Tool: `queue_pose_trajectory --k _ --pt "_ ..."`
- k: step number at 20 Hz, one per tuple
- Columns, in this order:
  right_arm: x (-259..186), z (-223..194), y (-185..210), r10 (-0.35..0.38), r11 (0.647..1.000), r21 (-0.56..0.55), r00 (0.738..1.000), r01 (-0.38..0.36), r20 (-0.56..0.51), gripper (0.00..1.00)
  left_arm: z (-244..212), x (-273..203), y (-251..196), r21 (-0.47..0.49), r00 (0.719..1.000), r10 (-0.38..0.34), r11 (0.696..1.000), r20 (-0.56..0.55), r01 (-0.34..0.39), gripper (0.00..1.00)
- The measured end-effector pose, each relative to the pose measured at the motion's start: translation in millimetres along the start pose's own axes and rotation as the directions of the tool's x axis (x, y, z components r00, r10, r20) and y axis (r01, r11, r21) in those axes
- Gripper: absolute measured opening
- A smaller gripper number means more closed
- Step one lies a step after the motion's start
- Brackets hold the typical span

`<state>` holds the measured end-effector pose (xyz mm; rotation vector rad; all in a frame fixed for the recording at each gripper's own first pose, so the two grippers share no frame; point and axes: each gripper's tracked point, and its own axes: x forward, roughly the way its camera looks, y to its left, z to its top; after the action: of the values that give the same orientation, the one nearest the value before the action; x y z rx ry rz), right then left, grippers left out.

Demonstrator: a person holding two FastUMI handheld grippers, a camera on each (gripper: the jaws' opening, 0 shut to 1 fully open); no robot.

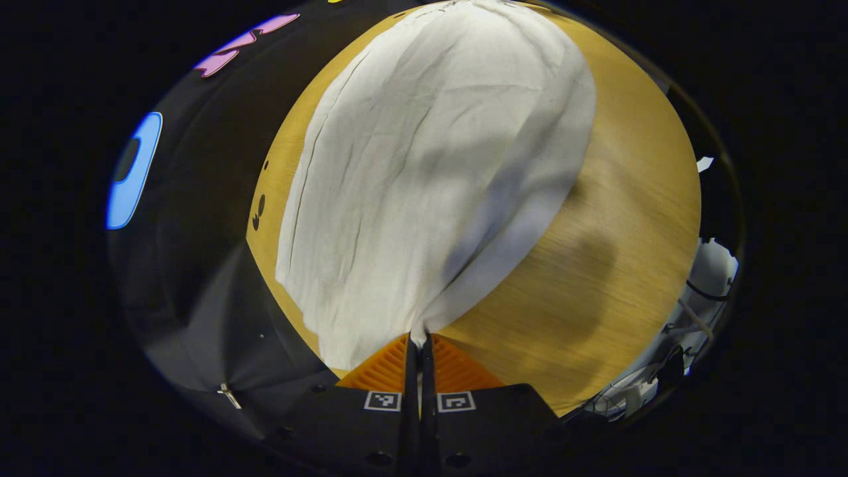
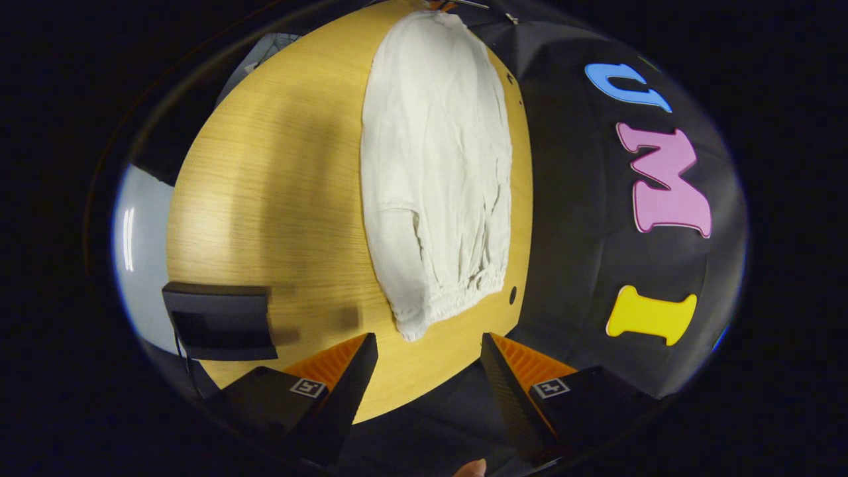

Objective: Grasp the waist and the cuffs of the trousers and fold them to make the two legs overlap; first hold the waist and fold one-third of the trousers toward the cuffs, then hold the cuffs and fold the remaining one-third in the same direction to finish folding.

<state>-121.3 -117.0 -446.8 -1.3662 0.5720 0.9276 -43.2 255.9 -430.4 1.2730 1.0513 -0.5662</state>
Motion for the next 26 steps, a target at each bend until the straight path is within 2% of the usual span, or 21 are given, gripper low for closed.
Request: queue_pose_trajectory --k 4,7,8,9,10,11,13,15,16,17,18,19,23,26 --pt "37 2 -10 0.028 1.0 -0.008 1.0 -0.028 0.008 0.96 1 0 -3 -0.051 0.999 -0.049 0.997 0.008 0.049 0.05" --pt "63 3 -11 0.062 0.998 0.014 0.998 -0.062 0.016 0.92 3 0 -2 -0.048 0.998 -0.061 0.997 0.01 0.061 0.05" --pt "63 1 -7 0.071 0.997 0.017 0.997 -0.071 0.013 0.83 3 -1 -2 -0.039 0.999 -0.053 0.998 0.012 0.054 0.05" --pt "65 -3 1 0.093 0.995 0.021 0.996 -0.093 0.001 0.67 3 0 -2 -0.037 0.999 -0.045 0.998 0.014 0.046 0.05" --pt "64 -8 11 0.108 0.994 0.018 0.994 -0.108 -0.021 0.61 3 0 -2 -0.041 0.999 -0.041 0.998 0.014 0.041 0.05" --pt "64 -11 15 0.118 0.993 0.007 0.992 -0.118 -0.044 0.36 3 1 -1 -0.047 0.999 -0.038 0.998 0.015 0.039 0.05" --pt "64 -10 14 0.134 0.991 -0.007 0.988 -0.135 -0.071 0.09 4 0 -1 -0.052 0.999 -0.03 0.998 0.014 0.031 0.05" --pt "65 -5 15 0.18 0.981 0.083 0.98 -0.173 -0.081 0.05 5 -1 -1 -0.051 1.0 -0.009 0.999 0.016 0.01 0.05" --pt "65 -4 12 0.193 0.974 0.136 0.978 -0.182 -0.076 0.14 5 -2 1 -0.053 1.0 0.007 0.999 0.02 -0.006 0.05" --pt "63 -4 7 0.186 0.971 0.167 0.98 -0.173 -0.069 0.05 5 -2 2 -0.073 1.0 0.019 0.997 0.022 -0.017 0.05" --pt "59 -5 3 0.178 0.969 0.187 0.982 -0.163 -0.064 0.14 7 -3 3 -0.102 0.999 0.025 0.995 0.029 -0.021 0.05" --pt "56 -3 2 0.178 0.965 0.205 0.982 -0.163 -0.06 0.05 9 -5 7 -0.128 0.999 0.04 0.991 0.036 -0.035 0.05" --pt "47 3 -14 0.153 0.948 0.289 0.987 -0.131 -0.052 0.05 12 -15 22 -0.168 0.995 0.093 0.982 0.042 -0.084 0.05" --pt "42 4 -36 0.103 0.91 0.409 0.992 -0.062 -0.078 0.05 13 -18 38 -0.265 0.99 0.138 0.956 0.029 -0.125 0.05"
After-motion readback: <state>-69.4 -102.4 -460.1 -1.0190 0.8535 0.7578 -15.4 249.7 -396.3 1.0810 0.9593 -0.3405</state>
